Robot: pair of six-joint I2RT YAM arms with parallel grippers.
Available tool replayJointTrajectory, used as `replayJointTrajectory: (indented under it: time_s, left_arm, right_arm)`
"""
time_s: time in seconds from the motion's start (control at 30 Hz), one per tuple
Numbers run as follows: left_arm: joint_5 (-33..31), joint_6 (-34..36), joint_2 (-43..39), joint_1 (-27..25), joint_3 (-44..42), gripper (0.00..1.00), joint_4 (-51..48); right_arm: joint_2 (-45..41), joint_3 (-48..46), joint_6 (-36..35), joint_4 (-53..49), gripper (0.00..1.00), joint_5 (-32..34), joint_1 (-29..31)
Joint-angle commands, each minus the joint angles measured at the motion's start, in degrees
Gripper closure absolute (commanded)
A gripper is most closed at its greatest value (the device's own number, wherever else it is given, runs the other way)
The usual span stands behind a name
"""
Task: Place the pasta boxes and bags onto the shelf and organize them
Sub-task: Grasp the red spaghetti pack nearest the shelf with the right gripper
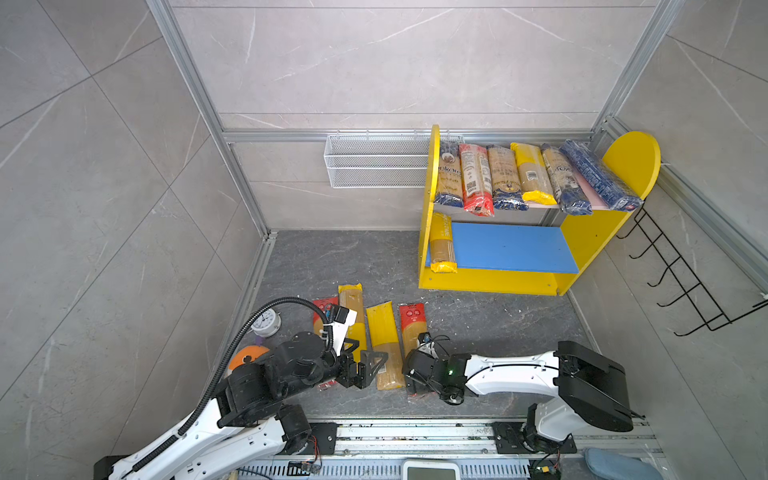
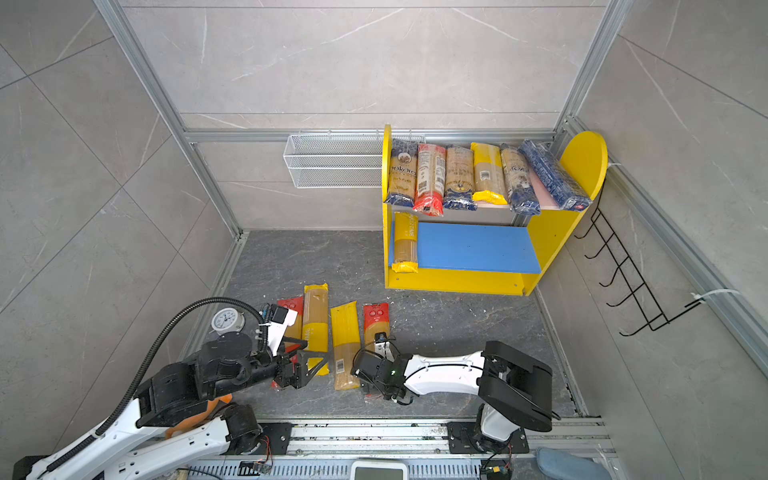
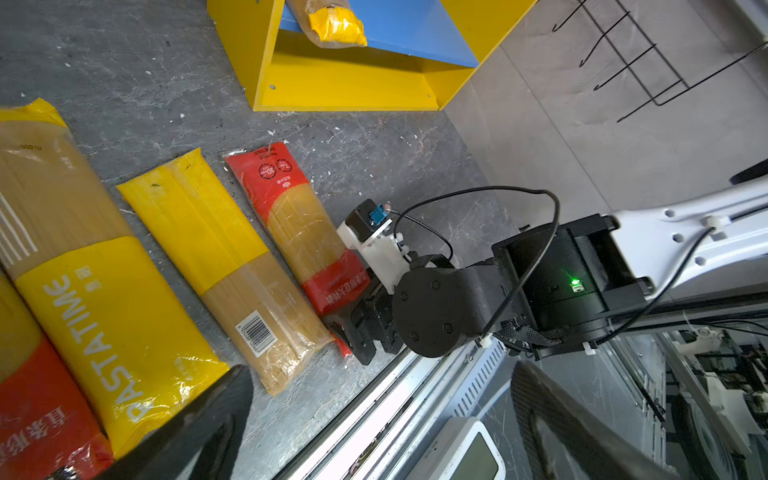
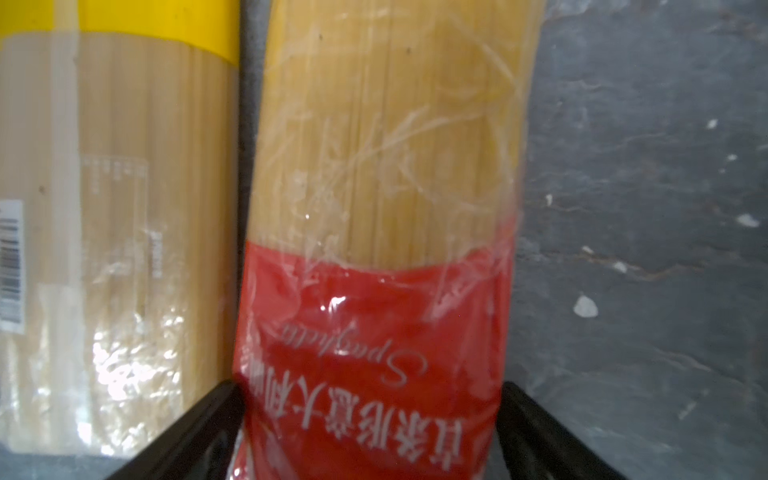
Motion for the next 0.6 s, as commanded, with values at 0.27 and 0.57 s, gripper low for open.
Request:
replayJointTrajectory:
  time_s: [0.27,0.57]
  left_arm:
    - [-5.97,2.76,9.86,-0.15,6.78,0.0,-3.28]
    - [1.05,7.19,20.56,7.54,11.25,0.0,2.25]
  right_arm:
    - [-3.41,-6.71,0.8,2.43,0.8,-6.76,-5.38]
    - [-16.35,-11.41,1.33,-1.87,1.0,-8.43,-7.22]
